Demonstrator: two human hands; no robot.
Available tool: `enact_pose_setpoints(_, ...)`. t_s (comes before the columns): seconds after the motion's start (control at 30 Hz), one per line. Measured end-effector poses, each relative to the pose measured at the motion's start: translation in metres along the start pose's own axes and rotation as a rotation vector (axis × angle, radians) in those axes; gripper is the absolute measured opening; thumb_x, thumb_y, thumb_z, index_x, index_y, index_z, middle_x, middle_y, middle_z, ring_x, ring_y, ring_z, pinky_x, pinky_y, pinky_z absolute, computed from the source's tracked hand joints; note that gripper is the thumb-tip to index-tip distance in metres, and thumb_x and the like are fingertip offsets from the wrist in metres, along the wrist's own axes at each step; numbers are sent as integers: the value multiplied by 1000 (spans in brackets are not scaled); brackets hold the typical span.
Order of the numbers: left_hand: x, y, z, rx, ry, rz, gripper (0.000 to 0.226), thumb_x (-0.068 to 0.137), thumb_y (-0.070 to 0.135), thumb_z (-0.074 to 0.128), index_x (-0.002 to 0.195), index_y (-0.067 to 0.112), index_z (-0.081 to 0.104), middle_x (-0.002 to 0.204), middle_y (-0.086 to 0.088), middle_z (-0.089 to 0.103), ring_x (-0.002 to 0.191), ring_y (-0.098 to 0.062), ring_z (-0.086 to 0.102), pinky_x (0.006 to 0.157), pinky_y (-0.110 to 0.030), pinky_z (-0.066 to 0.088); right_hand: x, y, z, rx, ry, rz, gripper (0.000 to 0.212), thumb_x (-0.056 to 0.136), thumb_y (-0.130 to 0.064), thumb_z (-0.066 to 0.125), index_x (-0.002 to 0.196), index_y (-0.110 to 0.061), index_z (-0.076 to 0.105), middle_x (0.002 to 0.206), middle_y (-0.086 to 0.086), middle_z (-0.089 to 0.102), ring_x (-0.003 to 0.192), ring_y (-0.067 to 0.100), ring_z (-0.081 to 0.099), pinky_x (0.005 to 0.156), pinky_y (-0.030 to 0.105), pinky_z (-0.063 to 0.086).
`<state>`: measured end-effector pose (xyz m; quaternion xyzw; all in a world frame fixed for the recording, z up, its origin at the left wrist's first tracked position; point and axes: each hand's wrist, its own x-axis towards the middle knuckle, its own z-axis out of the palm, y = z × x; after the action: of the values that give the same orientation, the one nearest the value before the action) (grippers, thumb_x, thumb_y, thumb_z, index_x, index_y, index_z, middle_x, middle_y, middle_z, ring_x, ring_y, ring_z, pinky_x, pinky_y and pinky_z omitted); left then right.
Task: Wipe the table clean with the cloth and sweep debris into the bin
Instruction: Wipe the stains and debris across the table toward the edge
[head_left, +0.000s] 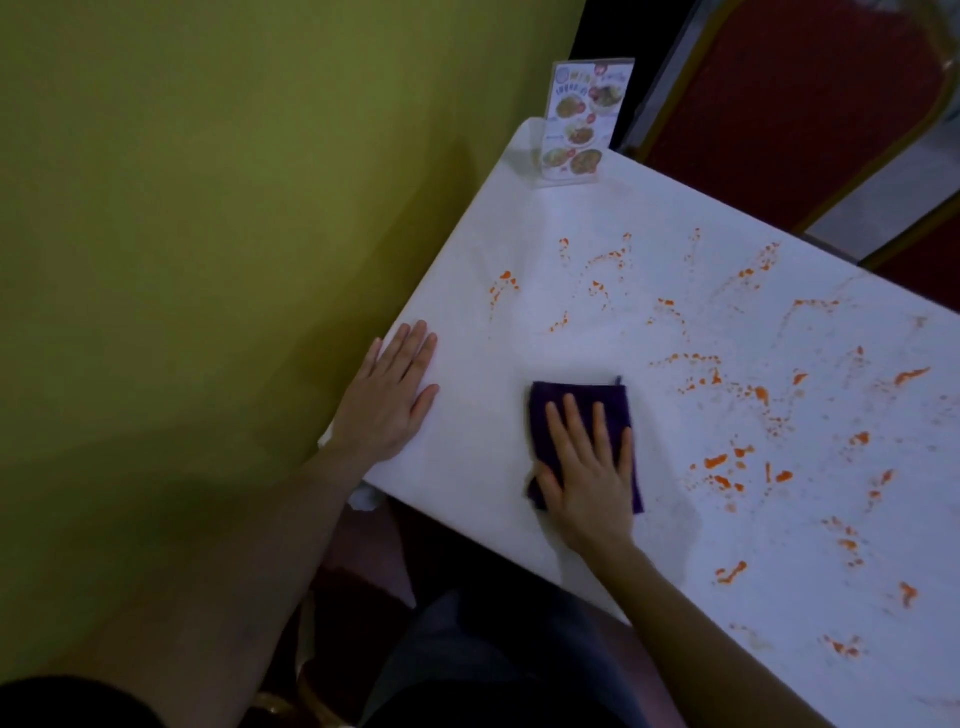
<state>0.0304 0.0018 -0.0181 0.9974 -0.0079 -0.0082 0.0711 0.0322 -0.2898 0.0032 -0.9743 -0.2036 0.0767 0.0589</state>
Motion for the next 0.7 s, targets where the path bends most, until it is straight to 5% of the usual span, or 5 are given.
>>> enact_pose_setpoints(0.27,0,0,0,6,36,0,61,104,42,24,157,13,21,166,-5,16,153,-21,13,123,-44,17,107,43,-21,52,9,279,66,99,-60,19,157,-30,11,166,-2,7,152,30,-1,118,61,-1)
enact_pose_setpoints(0.53,-1,1,0,-13,10,-14,62,104,44,21,158,14,18,166,-3,12,154,-19,8,123,-45,17,79,-20,-9,42,-31,-188,62,99,-53,31,156,-31,20,164,-3,17,152,31,8,120,58,8)
enact_pose_setpoints(0.7,1,1,-2,-21,1,-18,62,104,45,18,158,13,19,166,-5,13,154,-20,10,123,-45,17,23,45,-13,30,2,-117,64,96,-55,34,155,-32,26,163,-3,20,151,28,13,120,56,9)
